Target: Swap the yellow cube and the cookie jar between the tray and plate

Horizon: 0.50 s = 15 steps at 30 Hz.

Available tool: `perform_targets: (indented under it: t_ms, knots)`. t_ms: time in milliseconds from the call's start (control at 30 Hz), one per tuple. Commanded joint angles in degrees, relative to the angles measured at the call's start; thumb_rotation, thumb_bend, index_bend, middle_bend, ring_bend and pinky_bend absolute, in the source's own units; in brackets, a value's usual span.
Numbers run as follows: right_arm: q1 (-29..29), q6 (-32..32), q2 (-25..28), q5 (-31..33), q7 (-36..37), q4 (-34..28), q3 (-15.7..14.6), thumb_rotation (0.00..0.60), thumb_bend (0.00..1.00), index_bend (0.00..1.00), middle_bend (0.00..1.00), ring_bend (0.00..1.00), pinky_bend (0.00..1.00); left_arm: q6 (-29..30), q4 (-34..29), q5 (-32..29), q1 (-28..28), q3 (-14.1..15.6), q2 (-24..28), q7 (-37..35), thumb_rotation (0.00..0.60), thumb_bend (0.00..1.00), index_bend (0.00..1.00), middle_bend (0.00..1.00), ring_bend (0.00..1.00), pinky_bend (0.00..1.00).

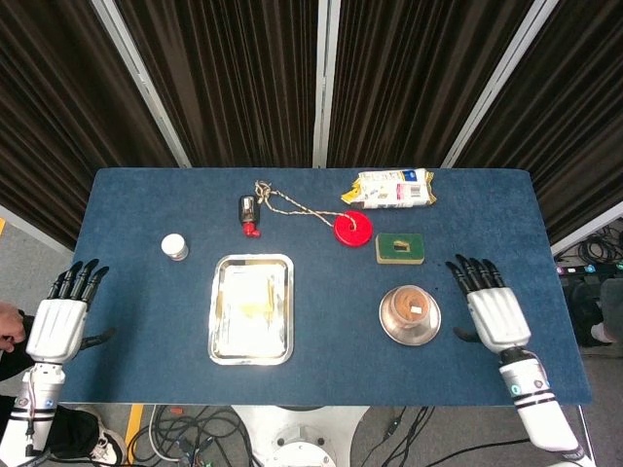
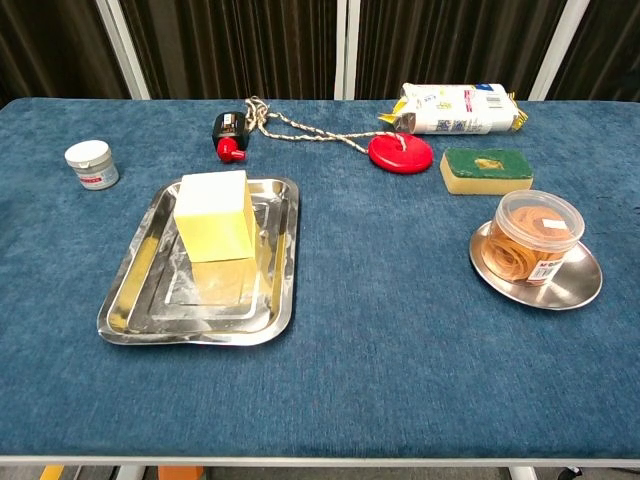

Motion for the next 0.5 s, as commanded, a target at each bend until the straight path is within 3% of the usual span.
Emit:
perform_targets:
  t_ms: [33,233,500]
  knots:
    - [-10.30,14.34,-1.31,-5.38,7.23,9.14,-0.41,0.600,0.00,0.00,0.00,0.00,0.00,-0.05,-1.25,-0.30,0.39,0.11,1.17,0.88,0.600,0.01,0.11,0.05,0.00,0.13]
    - [-15.22,17.57,-2.74,-5.04,10.20,14.67,-0.35,0.600,0.00,0.00,0.00,0.00,0.00,0.12,-2.48,-1.23,1.12,0.06,2.09,2.32,0.600,0.01,0.11,0.05,0.00,0.13]
    - [-17.13,16.88,-3.73,-5.45,8.61,15.65,0.43,0.600,0.00,0.00,0.00,0.00,0.00,0.57,-2.53,-2.86,2.01,-0.52,1.77,3.11,0.600,0.01,0.11,0.05,0.00,0.13]
